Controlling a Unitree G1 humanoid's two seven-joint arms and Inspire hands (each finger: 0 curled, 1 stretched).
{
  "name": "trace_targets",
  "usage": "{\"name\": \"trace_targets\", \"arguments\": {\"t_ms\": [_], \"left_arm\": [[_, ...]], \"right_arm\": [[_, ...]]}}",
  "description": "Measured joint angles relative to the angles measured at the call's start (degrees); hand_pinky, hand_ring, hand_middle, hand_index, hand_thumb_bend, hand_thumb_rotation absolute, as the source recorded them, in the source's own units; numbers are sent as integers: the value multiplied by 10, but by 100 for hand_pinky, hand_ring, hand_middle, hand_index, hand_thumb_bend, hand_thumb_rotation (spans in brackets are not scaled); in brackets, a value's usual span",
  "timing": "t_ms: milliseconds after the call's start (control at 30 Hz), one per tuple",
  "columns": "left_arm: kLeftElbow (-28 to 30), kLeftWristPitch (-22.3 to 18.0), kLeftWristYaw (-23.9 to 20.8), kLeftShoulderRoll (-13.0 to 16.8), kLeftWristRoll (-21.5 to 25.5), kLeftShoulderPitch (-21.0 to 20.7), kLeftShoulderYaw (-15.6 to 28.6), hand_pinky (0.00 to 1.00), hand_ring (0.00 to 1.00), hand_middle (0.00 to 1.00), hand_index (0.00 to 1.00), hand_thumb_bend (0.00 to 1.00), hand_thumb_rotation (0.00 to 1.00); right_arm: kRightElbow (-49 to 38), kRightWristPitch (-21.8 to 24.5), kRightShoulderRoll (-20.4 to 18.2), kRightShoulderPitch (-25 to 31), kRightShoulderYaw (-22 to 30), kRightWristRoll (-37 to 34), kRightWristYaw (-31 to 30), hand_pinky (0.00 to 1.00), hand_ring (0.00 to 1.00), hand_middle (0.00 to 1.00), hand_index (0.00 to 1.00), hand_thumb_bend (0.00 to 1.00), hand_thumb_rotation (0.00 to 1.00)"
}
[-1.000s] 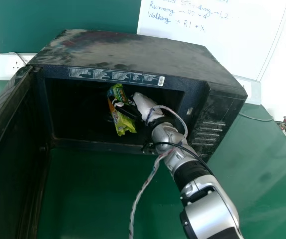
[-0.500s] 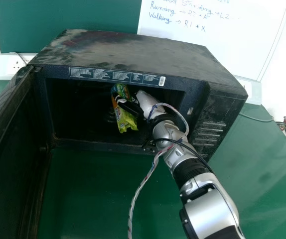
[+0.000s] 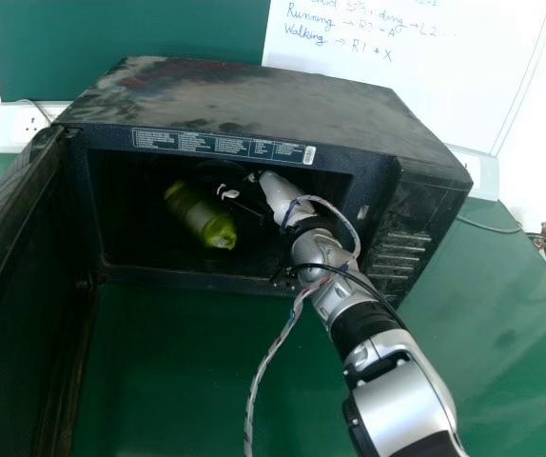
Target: Put biscuit inside oven
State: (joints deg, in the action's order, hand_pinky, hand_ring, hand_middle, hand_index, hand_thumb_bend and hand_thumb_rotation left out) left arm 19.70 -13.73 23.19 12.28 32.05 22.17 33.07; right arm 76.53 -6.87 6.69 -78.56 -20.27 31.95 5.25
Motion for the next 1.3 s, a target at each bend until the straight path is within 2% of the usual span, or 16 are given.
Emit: {"name": "trace_targets", "arguments": {"t_ms": [200, 300, 433, 600, 667, 767, 933, 1067, 1300], "left_arm": [[-10, -10, 14, 0, 3, 0, 0, 60, 70, 73, 77, 81, 73], [-17, -13, 15, 0, 3, -1, 0, 58, 68, 72, 77, 81, 73], [-19, -17, 19, 0, 5, -1, 0, 47, 58, 62, 77, 81, 74], [-22, -19, 21, 0, 6, -1, 1, 57, 69, 74, 78, 80, 72], [-25, -20, 22, 1, 6, -2, 1, 61, 71, 76, 78, 81, 74], [-25, -20, 22, 1, 6, -3, 1, 62, 71, 75, 76, 81, 76], [-26, -20, 22, 2, 6, -4, 1, 62, 71, 74, 75, 82, 78], [-33, -22, 26, 5, 6, -7, 1, 66, 75, 77, 77, 84, 80], [-42, -24, 26, 8, 6, -12, 1, 64, 73, 76, 78, 83, 81]], "right_arm": [[0, -8, 0, 0, -1, 1, 0, 0, 100, 95, 85, 85, 49], [0, -17, 0, 0, -1, 1, 2, 0, 100, 95, 85, 84, 49], [-1, -29, 1, 1, -1, 1, 4, 0, 100, 94, 84, 83, 49], [-10, -58, 8, 7, 0, -1, 7, 0, 100, 93, 83, 83, 49], [-14, -71, 12, 10, -1, 0, 13, 0, 100, 92, 83, 83, 49], [-22, -92, 24, 17, -3, 1, 25, 0, 100, 92, 83, 83, 48], [-49, -147, 48, 55, 0, -2, 39, 0, 100, 92, 82, 83, 49], [-83, -175, 67, 91, 8, -14, 40, 0, 100, 93, 84, 83, 50], [-208, -219, 110, 167, 15, -19, 40, 0, 100, 93, 82, 83, 49]]}}
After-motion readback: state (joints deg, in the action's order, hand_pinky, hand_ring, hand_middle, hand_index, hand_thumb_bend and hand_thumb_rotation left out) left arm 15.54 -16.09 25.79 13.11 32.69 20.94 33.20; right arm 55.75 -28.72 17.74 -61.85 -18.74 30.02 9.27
